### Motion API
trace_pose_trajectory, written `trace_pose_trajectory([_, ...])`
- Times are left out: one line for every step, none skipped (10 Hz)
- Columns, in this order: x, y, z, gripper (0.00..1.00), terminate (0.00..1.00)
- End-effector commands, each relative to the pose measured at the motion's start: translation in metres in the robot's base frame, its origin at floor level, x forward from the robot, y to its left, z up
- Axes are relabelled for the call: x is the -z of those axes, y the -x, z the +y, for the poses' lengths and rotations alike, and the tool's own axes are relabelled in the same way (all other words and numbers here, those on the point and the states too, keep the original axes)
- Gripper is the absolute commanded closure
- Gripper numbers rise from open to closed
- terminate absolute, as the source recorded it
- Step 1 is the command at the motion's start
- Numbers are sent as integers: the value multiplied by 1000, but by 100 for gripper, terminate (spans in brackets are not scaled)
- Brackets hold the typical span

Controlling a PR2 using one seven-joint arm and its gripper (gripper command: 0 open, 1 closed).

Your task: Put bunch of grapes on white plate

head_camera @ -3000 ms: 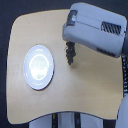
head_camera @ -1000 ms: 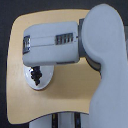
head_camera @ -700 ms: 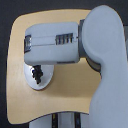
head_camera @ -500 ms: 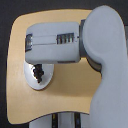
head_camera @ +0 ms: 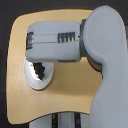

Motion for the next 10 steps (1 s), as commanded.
trace_pose_trajectory([4, -6, -1, 100, 0])
trace_pose_trajectory([4, -6, 0, 100, 0])
trace_pose_trajectory([4, -6, 0, 100, 0])
trace_pose_trajectory([4, -6, 0, 0, 0])
trace_pose_trajectory([4, -6, -1, 0, 0])
trace_pose_trajectory([3, -7, -1, 0, 0])
trace_pose_trajectory([1, -8, -2, 0, 0])
trace_pose_trajectory([-7, -11, -3, 0, 0])
trace_pose_trajectory([-29, -24, -2, 0, 0])
trace_pose_trajectory([-48, -34, -6, 0, 0])
